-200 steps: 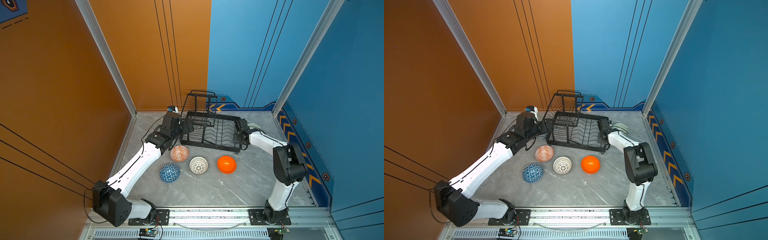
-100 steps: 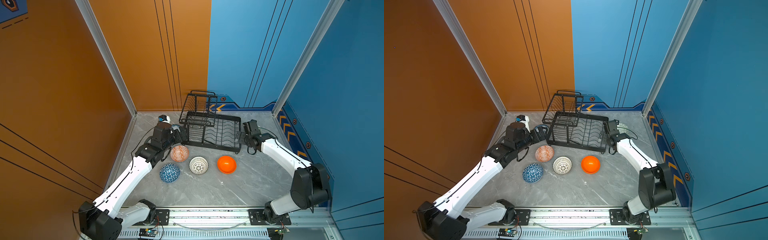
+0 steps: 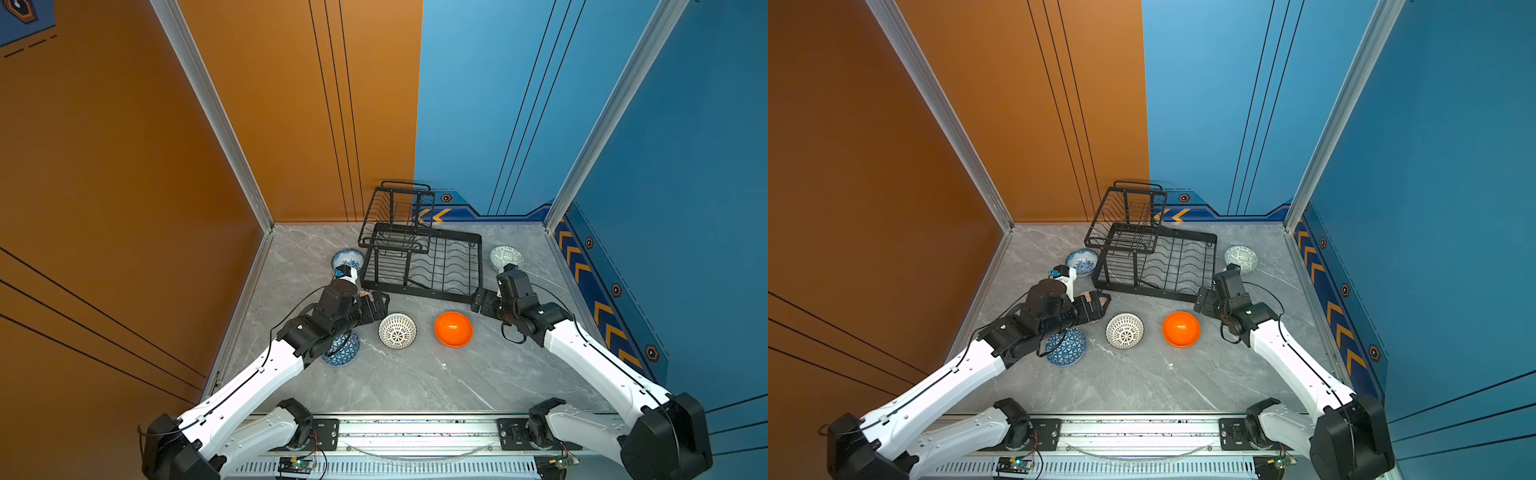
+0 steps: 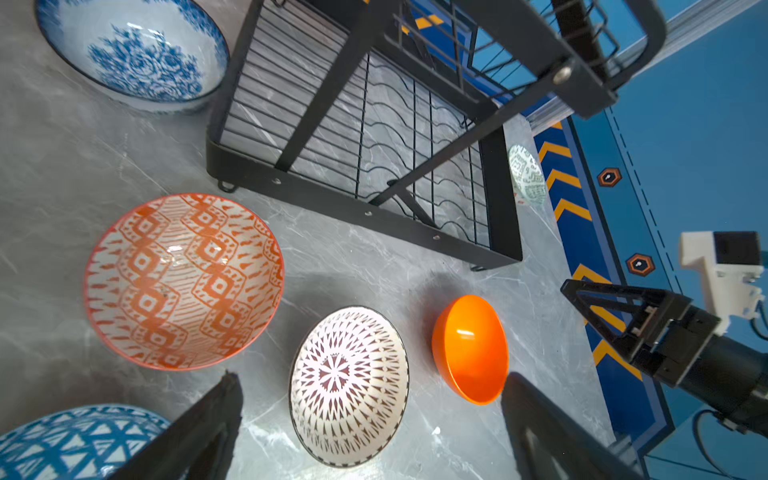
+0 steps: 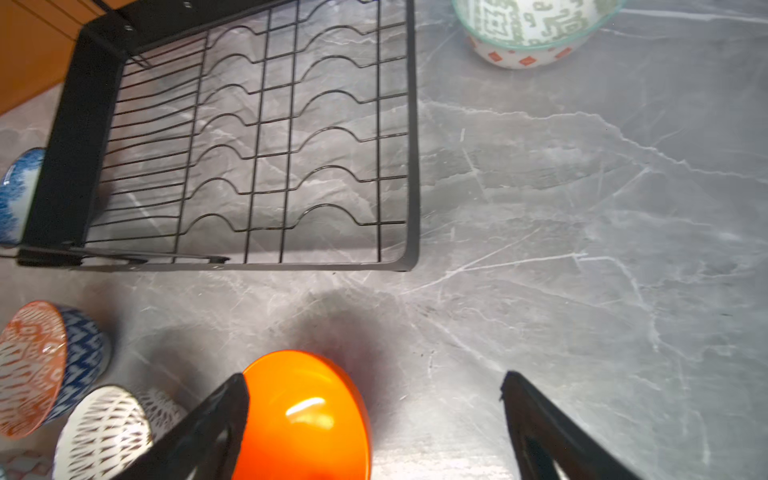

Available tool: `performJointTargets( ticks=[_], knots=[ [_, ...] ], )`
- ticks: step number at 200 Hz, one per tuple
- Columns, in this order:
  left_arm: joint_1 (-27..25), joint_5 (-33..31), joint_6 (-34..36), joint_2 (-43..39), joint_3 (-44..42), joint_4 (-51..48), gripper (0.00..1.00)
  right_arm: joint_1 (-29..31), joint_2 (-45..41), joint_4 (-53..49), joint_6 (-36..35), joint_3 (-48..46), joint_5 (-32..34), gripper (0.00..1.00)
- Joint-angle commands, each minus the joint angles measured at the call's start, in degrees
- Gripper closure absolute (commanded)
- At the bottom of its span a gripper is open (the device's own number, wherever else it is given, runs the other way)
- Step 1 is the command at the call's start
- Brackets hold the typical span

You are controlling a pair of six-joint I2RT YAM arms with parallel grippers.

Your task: Load the bowls into the dish rack

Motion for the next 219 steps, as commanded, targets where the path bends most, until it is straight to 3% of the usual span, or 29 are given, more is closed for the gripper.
performJointTargets(
  ticks=[1, 52, 86, 136, 179, 219],
  knots=[
    [-2.8, 0.9, -1.3, 1.8, -0.6, 2.5, 0.02, 1.2, -0.6, -2.5, 0.2, -2.7, -3.9, 0.10],
    [-4.2, 2.6, -3.0, 4.9, -1.2, 8.5, 0.02, 6.0, 3.6, -1.6, 0.8, -4.7, -4.5, 0.22],
    [-4.3, 2.8, -3.4, 5.1, -2.2, 11.3, 0.02, 6.5, 5.0, 0.2, 1.7, -6.9, -3.6, 0.36],
    [-4.0, 3.3, -3.1, 6.1, -2.7, 11.8, 0.02, 6.5, 10.5, 3.6, 1.9, -7.4, -5.2, 0.43],
    [-3.7, 3.7, -3.0, 6.6, -2.6, 12.2, 0.02, 7.0, 13.3, 5.7, 2.8, -6.6, -6.5, 0.63],
    [-3.2, 4.2, -2.9, 6.4, -3.1, 12.2, 0.02, 8.9, 12.6, 4.0, 3.1, -5.3, -2.7, 0.85]
  ],
)
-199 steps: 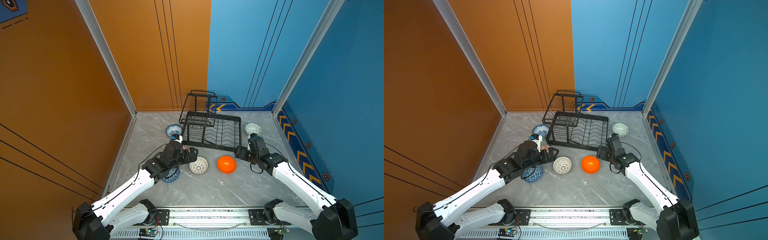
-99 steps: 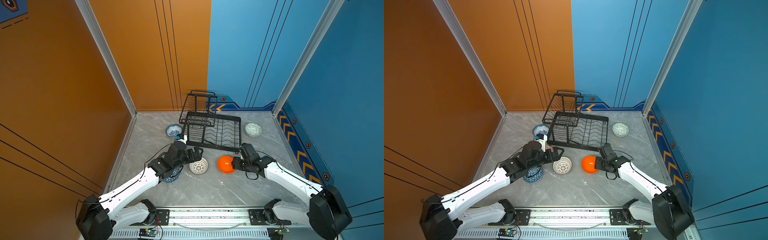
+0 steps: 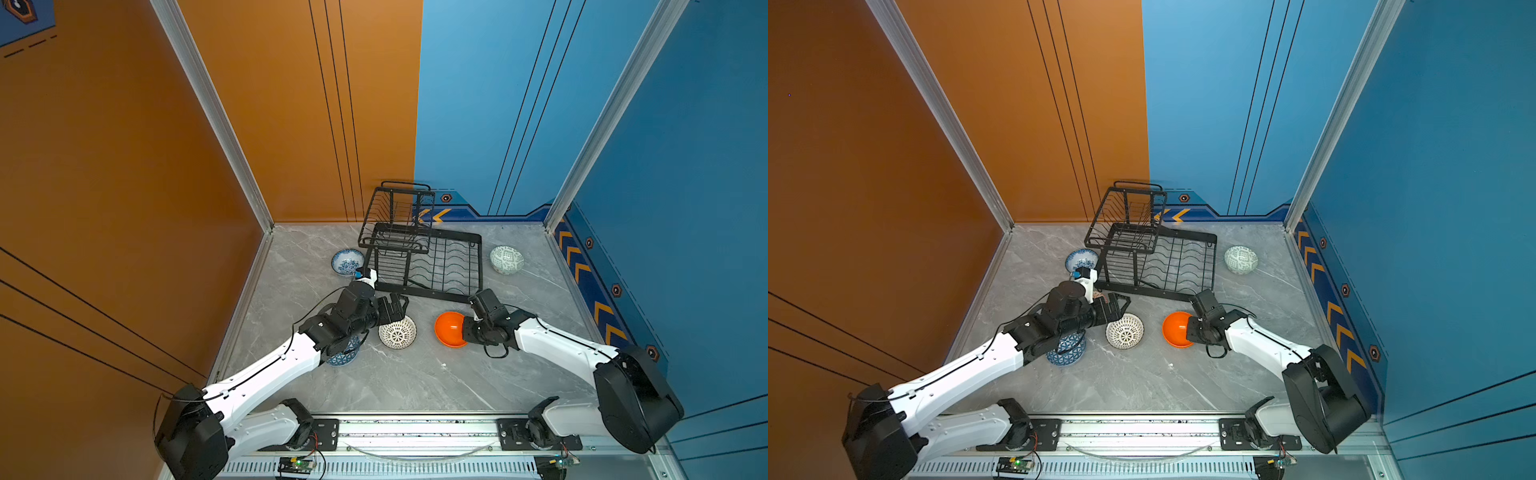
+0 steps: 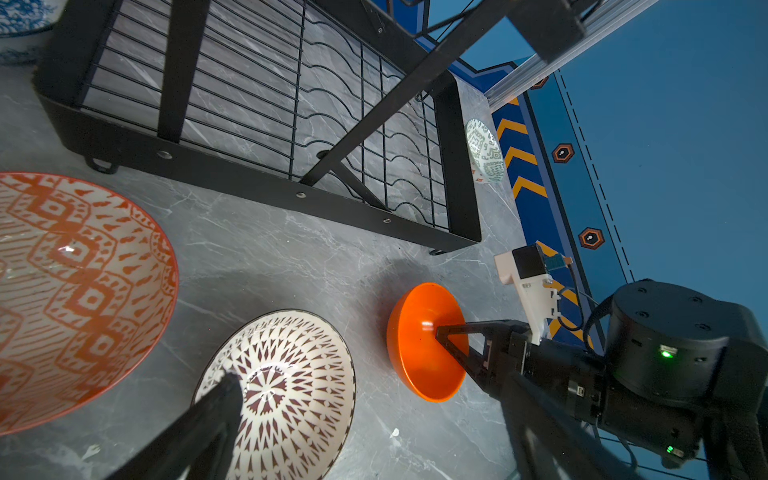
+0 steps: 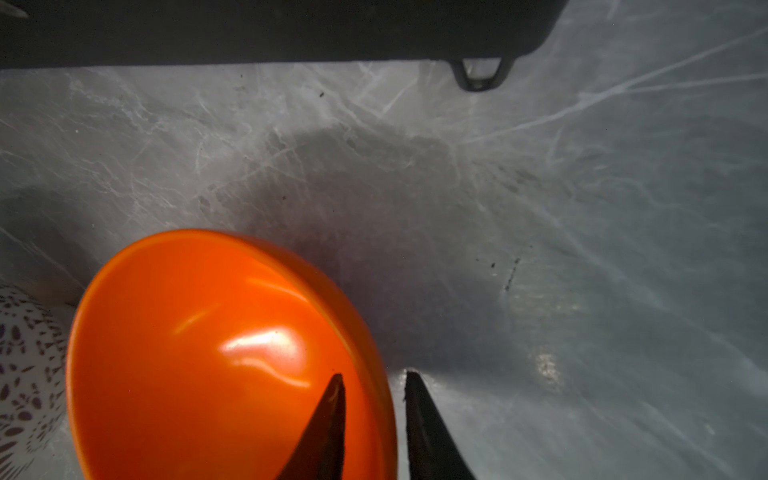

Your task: Load the bowls into the dish rack

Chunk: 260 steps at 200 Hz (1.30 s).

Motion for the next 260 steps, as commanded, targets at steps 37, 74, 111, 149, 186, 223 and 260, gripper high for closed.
performJointTargets(
  ticks=[37, 74, 111, 149, 186, 223, 260],
  knots=[
    [1.3, 1.3, 0.2, -1.2, -1.7, 0.4, 0.02, 3.4, -3.3, -5.2, -1.3, 3.9, 9.9, 1.00],
    [1.3, 3.4, 0.1, -1.3, -1.1, 0.6, 0.02, 5.1, -7.9, -8.4, -6.0, 5.7, 19.3, 1.00],
    [-0.9, 5.0, 0.1, 1.0, 1.2, 0.8, 0.02, 5.1, -10.5, -9.3, -11.1, 9.5, 24.0, 1.00],
    [-4.9, 6.9, -1.6, 5.9, 4.6, 5.7, 0.01, 5.5, -11.3, -8.0, -14.9, 14.8, 24.8, 1.00],
    [-8.6, 7.0, -1.1, 10.2, 10.4, 6.8, 0.06, 7.2, -12.8, -8.0, -17.9, 20.1, 24.0, 1.00],
    [-10.3, 2.9, 1.0, 11.2, 13.8, 7.4, 0.13, 8.9, -11.9, -10.2, -19.8, 26.0, 23.4, 1.00],
    [-9.8, 1.1, 1.4, 13.3, 17.4, 8.6, 0.34, 10.3, -10.6, -10.0, -20.7, 29.9, 23.6, 1.00]
  ],
)
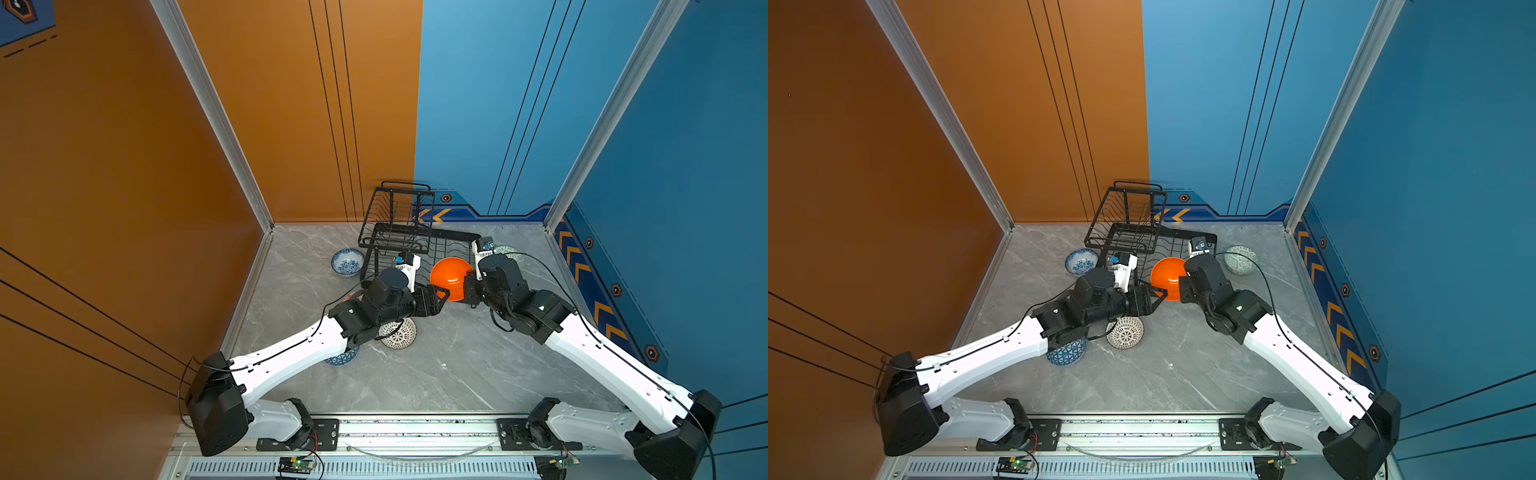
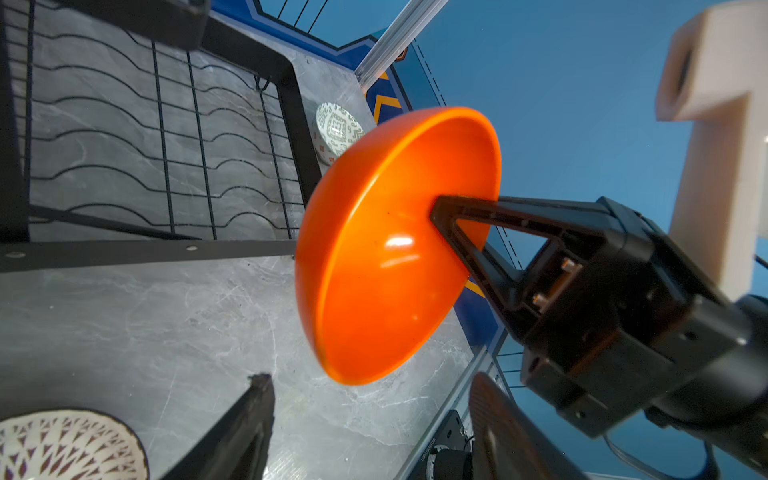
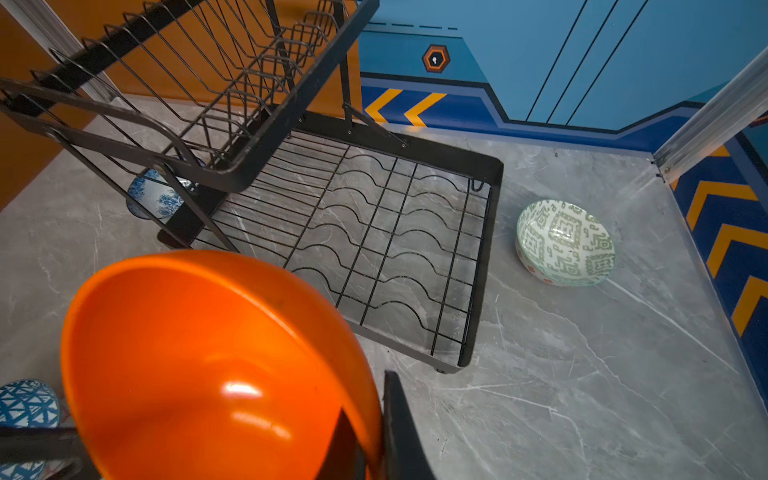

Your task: Load the bowls into the dish rack

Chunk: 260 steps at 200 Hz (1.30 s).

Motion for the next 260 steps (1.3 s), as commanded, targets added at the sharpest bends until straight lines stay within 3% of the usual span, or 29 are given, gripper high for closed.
performJointTargets(
  ticks=[1, 17, 38, 68, 83, 107, 134, 157, 177, 200, 206, 260],
  knots=[
    [0.3, -3.1, 1.1, 1.2, 1.8, 1.8, 0.35, 1.0, 0.9, -1.2, -1.7, 3.7, 1.3, 1.00],
    [0.4, -4.2, 0.9, 1.3, 1.9, 2.9, 0.40, 1.4, 1.0, -0.5, -2.3, 4.2, 1.4, 1.00],
    [0.6, -4.8, 0.8, 1.8, 2.2, 3.6, 0.55, 3.9, 0.5, 0.9, -2.4, 4.1, 2.3, 1.00],
    [0.6, -5.9, -0.3, 1.3, 1.0, 4.7, 0.65, 5.4, -1.3, 3.4, -2.4, 2.7, 2.5, 1.00],
    [0.6, -6.7, -0.4, 0.7, 0.3, 5.2, 0.76, 6.3, -2.4, 4.6, -2.8, 1.6, 2.5, 1.00],
    [0.7, -8.5, -0.6, -0.6, -0.8, 6.2, 0.83, 6.8, -3.0, 5.5, -3.5, 0.6, 1.9, 1.00],
    [0.7, -9.9, -0.4, -1.3, -0.8, 6.8, 1.00, 6.8, -2.5, 5.7, -3.7, 0.9, 1.0, 0.99],
    [0.8, -11.2, -0.6, -1.6, -0.8, 7.0, 1.00, 6.9, -2.3, 5.8, -3.5, 1.5, 0.9, 0.95],
    [0.7, -12.8, -0.8, -2.3, -1.0, 7.1, 1.00, 6.9, -2.7, 5.4, -2.9, 2.3, 0.6, 0.77],
    [0.5, -15.5, -0.5, -3.4, -1.0, 7.1, 1.00, 6.9, -3.2, 3.5, -1.8, 3.9, 0.6, 0.64],
    [0.4, -16.5, -0.4, -3.7, -1.0, 7.1, 1.00, 6.9, -3.4, 2.8, -1.5, 4.4, 0.5, 0.58],
    [-1.1, -30.1, 4.5, -6.3, -2.0, 8.6, 1.00, 6.3, -7.1, -2.3, 8.3, 11.9, -4.4, 0.40]
  ],
)
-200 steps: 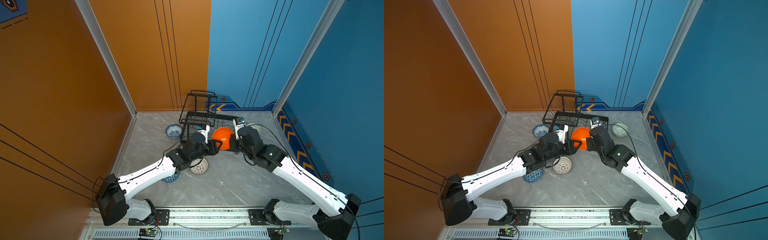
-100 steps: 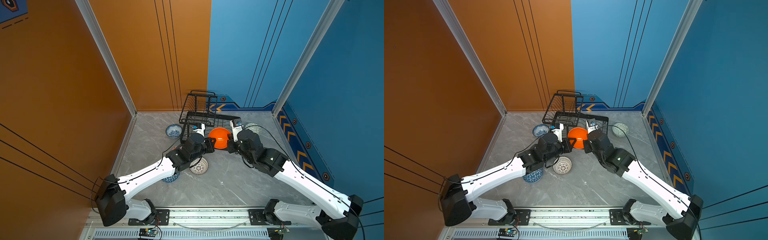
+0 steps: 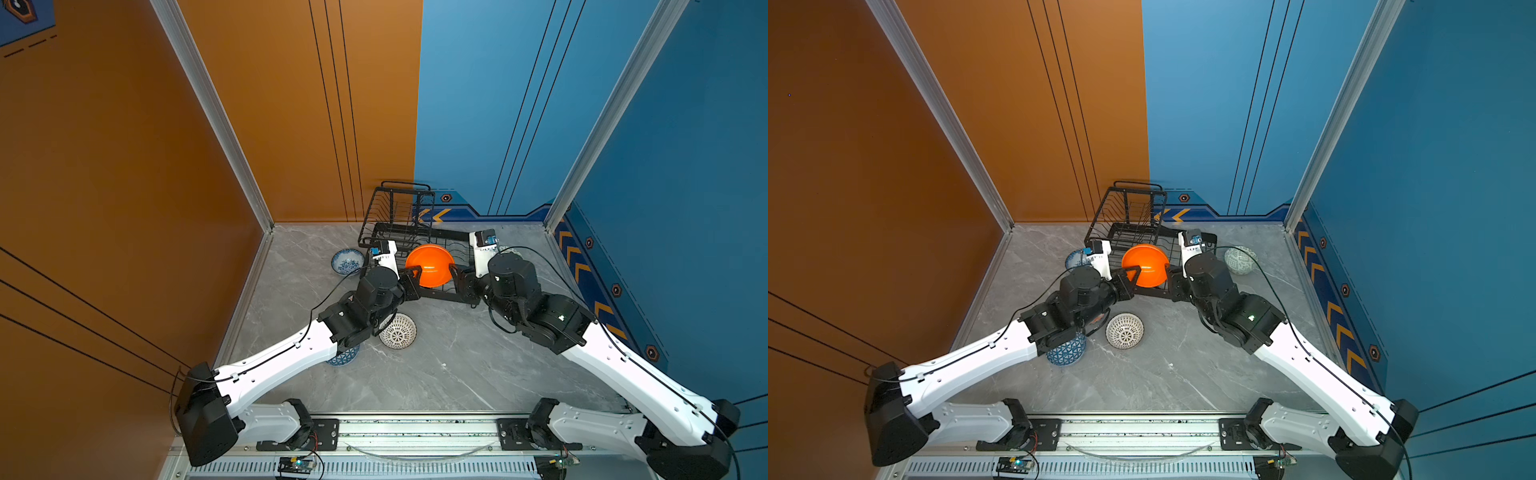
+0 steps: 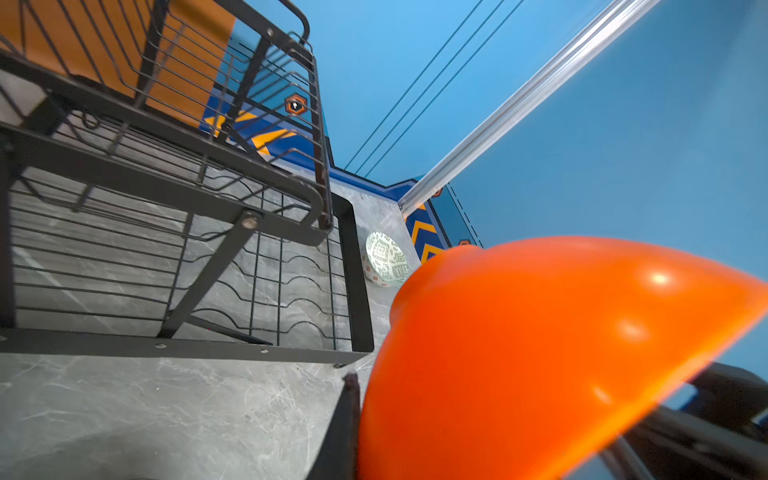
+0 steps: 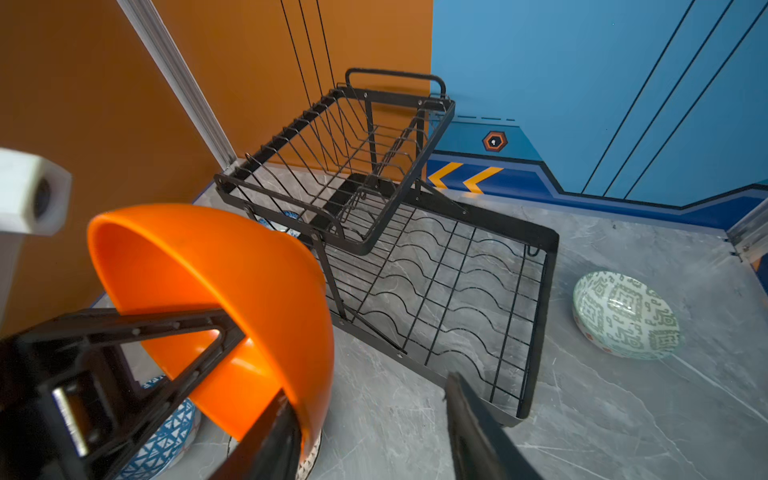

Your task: Load the bowls into the dish rack

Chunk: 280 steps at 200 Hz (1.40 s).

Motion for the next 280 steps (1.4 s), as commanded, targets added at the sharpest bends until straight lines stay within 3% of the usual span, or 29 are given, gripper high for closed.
performJointTargets(
  ticks=[1, 35, 63, 95, 162, 220, 280],
  knots=[
    [-0.9, -9.2, 4.3, -1.3, -0.3, 4.1, 1.00, -0.8, -3.4, -3.1, 7.3, 5.0, -2.9, 0.40],
    [-0.9, -15.0, 12.7, 1.5, 3.4, 11.0, 1.00, -2.2, 0.2, -3.3, 17.6, 13.1, -4.1, 0.37],
    [-1.1, -16.7, 21.2, 6.1, 6.6, 18.8, 1.00, -2.0, 5.6, 0.1, 25.9, 18.9, -8.8, 0.37],
    [-1.3, -17.7, 26.1, 9.9, 8.8, 23.7, 1.00, -1.0, 7.6, 8.9, 35.2, 17.1, -10.9, 0.37],
    [-2.6, -17.5, 29.2, 12.6, 8.0, 29.9, 1.00, -2.7, 10.3, 17.5, 43.4, 13.2, -11.8, 0.45],
    [-3.7, -18.5, 32.3, 12.2, 5.7, 33.4, 1.00, -4.8, 9.5, 26.2, 49.1, 6.4, -11.8, 0.62],
    [-4.4, -19.6, 34.2, 12.3, 5.4, 34.2, 1.00, -5.1, 9.6, 30.5, 52.6, 4.3, -12.5, 0.93]
  ],
)
